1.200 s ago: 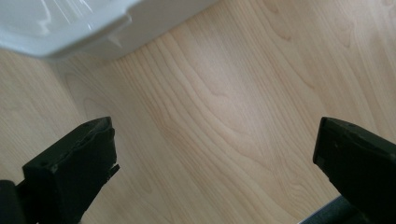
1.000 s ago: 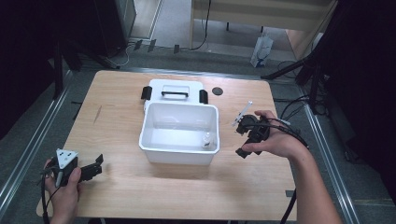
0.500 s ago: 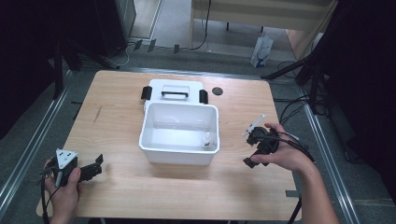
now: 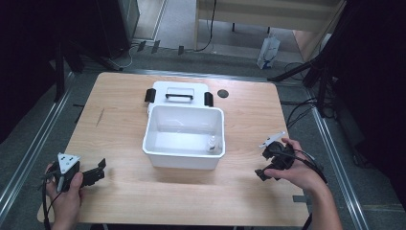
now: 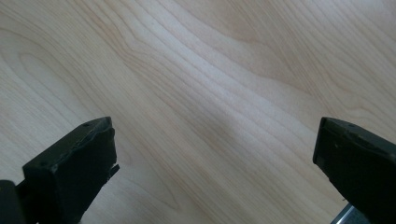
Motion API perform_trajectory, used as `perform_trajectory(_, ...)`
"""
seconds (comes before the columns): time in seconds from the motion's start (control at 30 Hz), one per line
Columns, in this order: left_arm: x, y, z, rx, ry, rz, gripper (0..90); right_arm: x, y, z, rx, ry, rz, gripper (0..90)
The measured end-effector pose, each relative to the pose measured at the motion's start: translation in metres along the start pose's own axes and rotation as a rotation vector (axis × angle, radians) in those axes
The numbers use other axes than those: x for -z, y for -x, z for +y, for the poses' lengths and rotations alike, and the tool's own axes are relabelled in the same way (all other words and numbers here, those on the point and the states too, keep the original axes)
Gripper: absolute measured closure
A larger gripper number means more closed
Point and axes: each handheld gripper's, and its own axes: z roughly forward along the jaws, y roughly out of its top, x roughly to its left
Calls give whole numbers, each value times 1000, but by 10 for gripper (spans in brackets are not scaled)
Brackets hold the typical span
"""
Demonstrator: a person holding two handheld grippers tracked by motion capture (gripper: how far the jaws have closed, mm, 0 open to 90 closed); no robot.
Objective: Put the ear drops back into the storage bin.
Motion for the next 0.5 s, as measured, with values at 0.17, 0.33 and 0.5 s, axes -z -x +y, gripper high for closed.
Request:
perform_trajectory(0.17, 0, 0, 0, 1, 0, 0, 6, -9, -1, -20, -56, 77, -7, 0)
perform_trajectory(0.33, 0, 0, 0, 2, 0, 1, 6, -15, -5, -40, -88, 185, -2, 0)
perform_trajectory(0.5, 0, 0, 0, 2, 0, 4, 6, -22, -11, -57, -127, 266, -24, 0)
